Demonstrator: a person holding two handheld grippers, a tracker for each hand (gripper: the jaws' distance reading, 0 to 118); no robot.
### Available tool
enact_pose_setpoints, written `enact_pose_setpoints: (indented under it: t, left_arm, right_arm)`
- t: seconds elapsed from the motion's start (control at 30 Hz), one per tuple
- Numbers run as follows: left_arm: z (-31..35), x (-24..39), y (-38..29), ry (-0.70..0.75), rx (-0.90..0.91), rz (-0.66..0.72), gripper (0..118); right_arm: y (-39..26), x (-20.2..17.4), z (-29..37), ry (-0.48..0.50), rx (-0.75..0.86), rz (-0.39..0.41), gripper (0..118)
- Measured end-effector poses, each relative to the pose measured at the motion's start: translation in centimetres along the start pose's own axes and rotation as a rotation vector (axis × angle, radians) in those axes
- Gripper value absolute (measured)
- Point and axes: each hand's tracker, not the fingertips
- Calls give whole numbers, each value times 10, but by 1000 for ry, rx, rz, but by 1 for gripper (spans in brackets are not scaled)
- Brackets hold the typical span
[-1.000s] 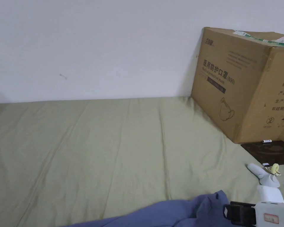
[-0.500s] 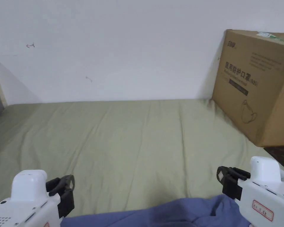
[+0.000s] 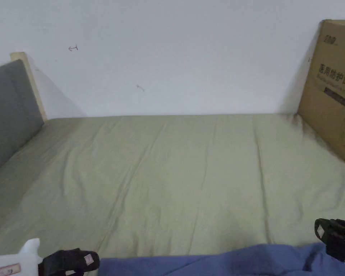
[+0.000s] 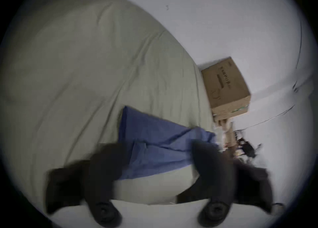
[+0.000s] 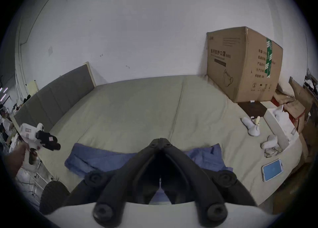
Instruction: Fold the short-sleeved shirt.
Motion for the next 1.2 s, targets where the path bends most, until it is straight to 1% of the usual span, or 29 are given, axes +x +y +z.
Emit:
enact_pose_setpoints:
  t: [0.03,0.07,0.1,0.17,0.2,0.23,0.27,0.3,0.33,0.37,0.4,0.47,0.57,0.6,0.63,0.67,0.7,0.73,0.77,0.8,0.83,0.87,0.9,0.93,1.03,1.07,1.1,1.13,1.2]
  left_arm:
    - [-3,-10,-1,-43,-1,32,117]
    - [-4,-21,-3,-104,50,62,116]
    - [-13,-30,-3,-160,42,97,118]
    - [-25,-52,-7,-138,39,152,118]
    - [-32,-61,-10,-154,43,170,118]
    - [-39,-67,-13,-173,30,189,118]
    - [-51,-98,9,-220,-8,222,118]
    - [-61,-106,7,-261,-49,254,118]
    - [-67,-107,6,-314,-59,264,118]
    - [-75,-104,9,-388,-49,238,118]
    - [-84,-99,10,-422,-66,238,118]
    - [-104,-96,10,-422,-122,244,118]
    - [-123,-83,5,-445,-146,185,118]
    - [-128,-83,6,-413,-138,166,114]
    - [-126,-86,7,-398,-129,157,97]
    - [-132,-92,6,-279,-119,160,52]
    - [-140,-93,4,-165,-134,165,3]
    - [-140,-109,-1,-12,-156,141,3]
    - [-131,-89,2,-254,-102,146,3]
    - [-129,-85,-4,-192,-125,116,3]
    - [-126,-85,-5,-160,-128,97,3]
    - [-121,-81,-3,-169,-120,111,3]
    - [-117,-73,-2,-147,-118,100,3]
    - [-119,-65,0,-98,-106,61,3]
    - [-91,-28,7,8,-65,-113,3]
    - [-76,-18,9,67,-55,-151,3]
    - [-59,-3,12,160,-39,-197,4]
    - [-43,9,14,315,3,-310,3]
    - [-8,34,15,563,89,-515,3]
  right_arm:
    - [-1,1,-2,3,-9,-11,0]
    - [-2,1,-4,4,-19,-22,0]
    - [-3,1,-5,7,-27,-24,0]
    - [-1,-4,-5,9,-40,-16,0]
    - [-2,-6,-6,2,-52,-6,0]
    - [-2,-8,-7,-3,-62,1,0]
    - [-1,-8,-9,-4,-74,3,0]
    - [0,-7,-11,-4,-82,3,0]
    - [1,-8,-11,-4,-87,0,0]
    - [1,-9,-12,-2,-91,-6,0]
    - [3,-9,-13,-1,-95,-12,0]
    - [6,-11,-14,2,-94,-19,0]
    - [9,-12,-17,5,-92,-19,0]
    - [9,-14,-17,5,-92,-17,0]
    - [8,-15,-18,6,-94,-16,0]
    - [7,-15,-19,10,-99,-17,0]
    - [6,-14,-20,12,-104,-17,0]
    - [4,-15,-20,13,-110,-17,0]
    - [3,-16,-20,13,-118,-15,0]
    - [1,-15,-21,13,-125,-14,0]
    - [0,-14,-21,13,-128,-15,0]
    - [-1,-14,-20,14,-130,-16,0]
    - [-1,-14,-19,15,-131,-20,0]
    - [-1,-14,-18,16,-130,-24,0]
    - [-1,-9,-15,23,-119,-51,0]
    - [-1,-8,-13,26,-116,-58,0]
    - [0,-7,-13,28,-113,-61,0]
    - [-1,-7,-12,29,-111,-62,0]
    - [-2,-6,-9,28,-105,-60,0]
